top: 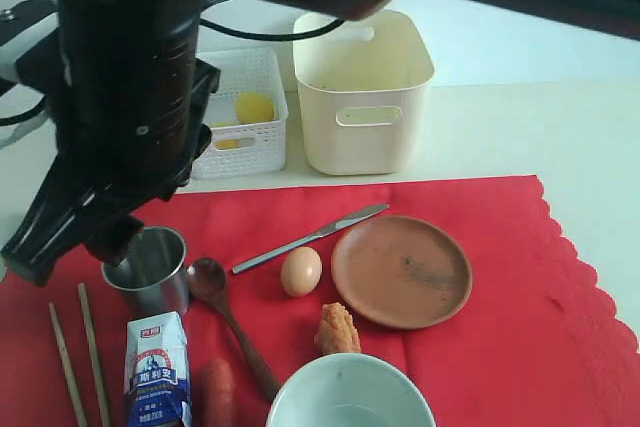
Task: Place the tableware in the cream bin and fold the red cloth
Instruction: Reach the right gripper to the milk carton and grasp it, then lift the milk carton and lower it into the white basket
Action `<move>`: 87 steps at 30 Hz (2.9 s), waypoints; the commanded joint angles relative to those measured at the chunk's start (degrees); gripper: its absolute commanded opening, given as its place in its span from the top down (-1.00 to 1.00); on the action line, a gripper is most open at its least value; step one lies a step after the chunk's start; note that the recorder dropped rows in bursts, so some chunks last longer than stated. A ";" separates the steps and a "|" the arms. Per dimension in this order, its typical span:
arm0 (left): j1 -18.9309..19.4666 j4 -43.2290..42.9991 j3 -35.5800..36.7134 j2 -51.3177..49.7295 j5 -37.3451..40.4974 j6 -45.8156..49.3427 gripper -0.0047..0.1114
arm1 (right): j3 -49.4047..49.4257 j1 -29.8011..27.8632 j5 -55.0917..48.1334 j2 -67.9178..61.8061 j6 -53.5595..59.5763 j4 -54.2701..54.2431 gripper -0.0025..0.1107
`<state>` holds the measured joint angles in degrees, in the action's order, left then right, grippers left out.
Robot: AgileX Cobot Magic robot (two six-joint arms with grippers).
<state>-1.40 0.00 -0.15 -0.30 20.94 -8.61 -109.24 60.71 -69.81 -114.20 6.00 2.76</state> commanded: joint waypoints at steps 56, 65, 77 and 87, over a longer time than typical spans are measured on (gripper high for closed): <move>0.00 0.50 0.15 0.30 -0.35 -0.12 0.92 | 15.08 4.22 19.04 -14.01 -24.16 -0.10 0.55; 0.00 0.50 0.15 0.30 -0.35 -0.12 0.92 | 15.08 4.22 17.90 -7.57 -19.95 0.72 0.96; 0.00 0.50 0.15 0.30 -0.35 -0.12 0.92 | 15.08 -0.48 24.91 14.10 -15.07 5.24 0.96; 0.00 0.50 0.15 0.30 -0.35 -0.12 0.92 | 15.08 -16.28 65.77 1.07 -19.78 4.70 0.96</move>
<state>-1.40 0.00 -0.15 -0.30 20.94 -8.61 -93.90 45.62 -15.42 -109.76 -13.21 7.07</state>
